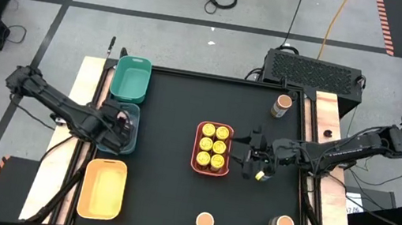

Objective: Sort spices by type
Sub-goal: Put the brown seasoning bottle in the blue bin

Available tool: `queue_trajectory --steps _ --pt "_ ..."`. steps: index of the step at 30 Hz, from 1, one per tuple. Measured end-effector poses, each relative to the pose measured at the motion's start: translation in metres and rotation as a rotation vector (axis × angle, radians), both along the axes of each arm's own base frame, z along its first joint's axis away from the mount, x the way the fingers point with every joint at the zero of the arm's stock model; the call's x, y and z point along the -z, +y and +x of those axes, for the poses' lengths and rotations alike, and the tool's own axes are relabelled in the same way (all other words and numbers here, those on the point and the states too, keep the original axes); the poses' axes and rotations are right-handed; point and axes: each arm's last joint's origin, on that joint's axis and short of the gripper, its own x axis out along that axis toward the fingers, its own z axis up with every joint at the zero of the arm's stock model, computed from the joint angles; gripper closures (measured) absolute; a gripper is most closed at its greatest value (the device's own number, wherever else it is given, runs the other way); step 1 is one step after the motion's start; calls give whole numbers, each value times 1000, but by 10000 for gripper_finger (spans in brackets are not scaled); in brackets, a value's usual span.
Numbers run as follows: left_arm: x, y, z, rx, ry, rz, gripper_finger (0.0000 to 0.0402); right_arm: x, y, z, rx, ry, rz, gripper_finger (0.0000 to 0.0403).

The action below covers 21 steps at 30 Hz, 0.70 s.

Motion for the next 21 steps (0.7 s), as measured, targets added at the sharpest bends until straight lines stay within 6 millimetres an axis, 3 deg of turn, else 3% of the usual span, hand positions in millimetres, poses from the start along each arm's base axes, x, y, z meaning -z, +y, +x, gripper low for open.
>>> queue_trajectory --steps 8,21 --pt "17 -1 1 -40 -70 8 219 0 9 -2 -39 2 -1 145" --pt "32 -4 11 -31 28 82 219 0 11 -2 -50 4 -5 145"
